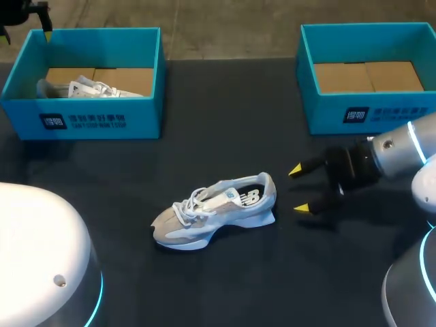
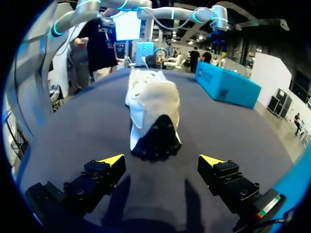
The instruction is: Take the shoe out of the shoebox, open the shoe tongue, remove and reinsert the insole, then place the shoe into the shoebox
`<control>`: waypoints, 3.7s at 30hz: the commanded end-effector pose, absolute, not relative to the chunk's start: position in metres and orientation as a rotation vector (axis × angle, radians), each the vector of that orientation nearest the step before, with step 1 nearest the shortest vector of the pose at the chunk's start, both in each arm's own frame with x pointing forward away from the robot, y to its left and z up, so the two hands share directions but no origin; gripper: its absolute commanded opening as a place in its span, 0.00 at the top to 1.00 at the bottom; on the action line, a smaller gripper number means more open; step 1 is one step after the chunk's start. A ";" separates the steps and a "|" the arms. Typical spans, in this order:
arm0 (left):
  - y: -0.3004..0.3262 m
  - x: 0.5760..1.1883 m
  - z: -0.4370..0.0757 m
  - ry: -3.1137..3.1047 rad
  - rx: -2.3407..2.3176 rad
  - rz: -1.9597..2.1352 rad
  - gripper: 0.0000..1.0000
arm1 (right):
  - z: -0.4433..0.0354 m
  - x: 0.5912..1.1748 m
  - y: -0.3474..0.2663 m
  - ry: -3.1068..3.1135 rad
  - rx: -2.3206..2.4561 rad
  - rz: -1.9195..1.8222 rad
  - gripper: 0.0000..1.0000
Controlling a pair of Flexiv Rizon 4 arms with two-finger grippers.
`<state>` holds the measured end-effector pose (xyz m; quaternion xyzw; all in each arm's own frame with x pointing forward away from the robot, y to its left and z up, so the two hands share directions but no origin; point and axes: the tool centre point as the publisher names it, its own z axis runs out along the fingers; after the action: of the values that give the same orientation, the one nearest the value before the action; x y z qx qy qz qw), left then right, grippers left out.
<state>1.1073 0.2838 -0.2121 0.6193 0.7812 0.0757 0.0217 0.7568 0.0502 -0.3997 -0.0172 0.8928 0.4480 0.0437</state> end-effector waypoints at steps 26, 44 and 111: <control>0.284 1.107 -0.212 2.421 1.921 0.235 0.00 | -0.408 0.752 0.051 2.674 0.009 1.369 0.00; 0.284 1.107 -0.212 2.421 1.921 0.235 0.00 | -0.415 0.767 0.103 2.760 -0.123 1.460 0.00; 0.284 1.107 -0.212 2.421 1.921 0.235 0.00 | -0.414 0.741 0.117 2.669 0.089 1.447 1.00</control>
<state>1.1073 0.2838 -0.2121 0.6194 0.7811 0.0757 0.0217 0.7421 0.1189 -0.4150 0.0202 0.8786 0.4758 0.0347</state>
